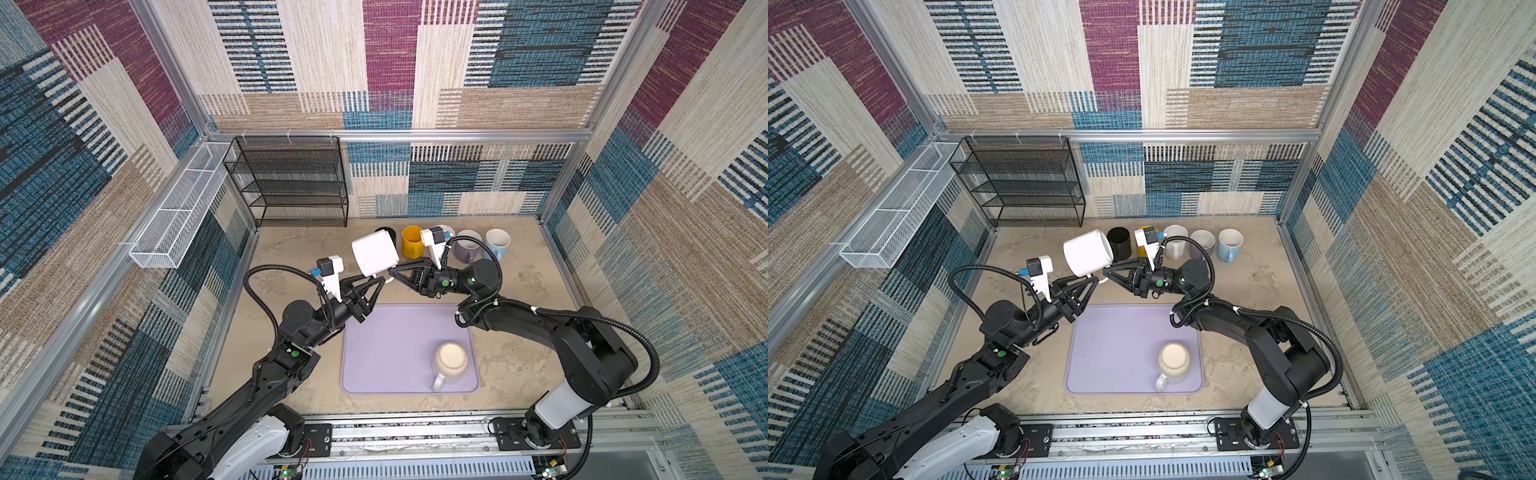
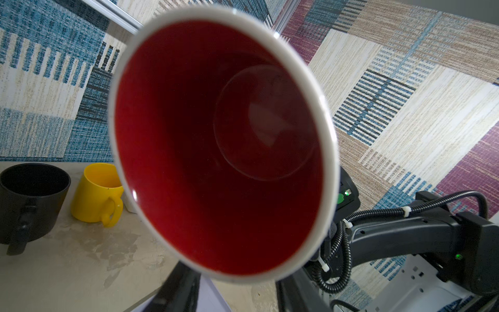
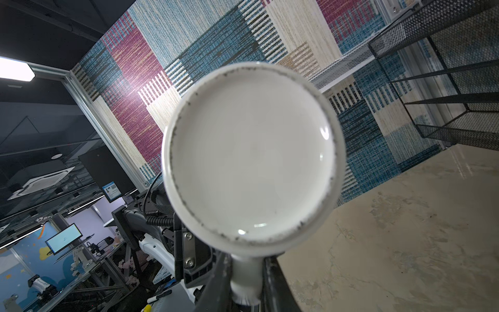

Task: Turn the mug right side up
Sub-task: 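Close the left gripper on the white mug's rim beside the right gripper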

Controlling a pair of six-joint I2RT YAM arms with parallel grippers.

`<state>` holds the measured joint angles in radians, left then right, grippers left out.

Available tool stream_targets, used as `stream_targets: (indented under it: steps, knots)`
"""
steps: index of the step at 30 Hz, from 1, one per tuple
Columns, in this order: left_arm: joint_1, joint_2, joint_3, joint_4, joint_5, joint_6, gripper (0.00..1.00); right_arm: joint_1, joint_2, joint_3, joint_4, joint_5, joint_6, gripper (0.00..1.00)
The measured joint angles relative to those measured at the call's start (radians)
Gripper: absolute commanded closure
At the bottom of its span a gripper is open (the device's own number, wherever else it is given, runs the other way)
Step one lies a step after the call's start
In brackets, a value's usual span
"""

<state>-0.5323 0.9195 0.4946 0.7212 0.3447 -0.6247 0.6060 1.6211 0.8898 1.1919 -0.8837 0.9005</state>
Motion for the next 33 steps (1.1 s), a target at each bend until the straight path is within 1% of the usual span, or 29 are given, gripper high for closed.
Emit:
stream_targets:
  steps: [8,18,20,25,33]
  knots:
    - [0.0,-0.028,-0.014,0.021,0.0,-0.007,0.6,0.02,0.032,0.003,0.061,0.021,0.042,1.0]
    - [0.0,-0.03,-0.037,0.07,-0.002,-0.03,0.63,0.035,0.054,0.003,0.108,0.026,0.085,1.0]
    - [0.0,-0.029,-0.04,0.085,-0.001,-0.033,0.64,0.037,0.06,0.003,0.141,0.027,0.093,1.0]
    - [0.0,-0.024,-0.04,0.129,0.002,-0.037,0.68,0.043,0.072,0.003,0.206,0.023,0.105,1.0]
    - [0.0,-0.022,-0.04,0.127,0.0,-0.053,0.74,0.048,0.083,0.002,0.213,0.02,0.131,1.0]
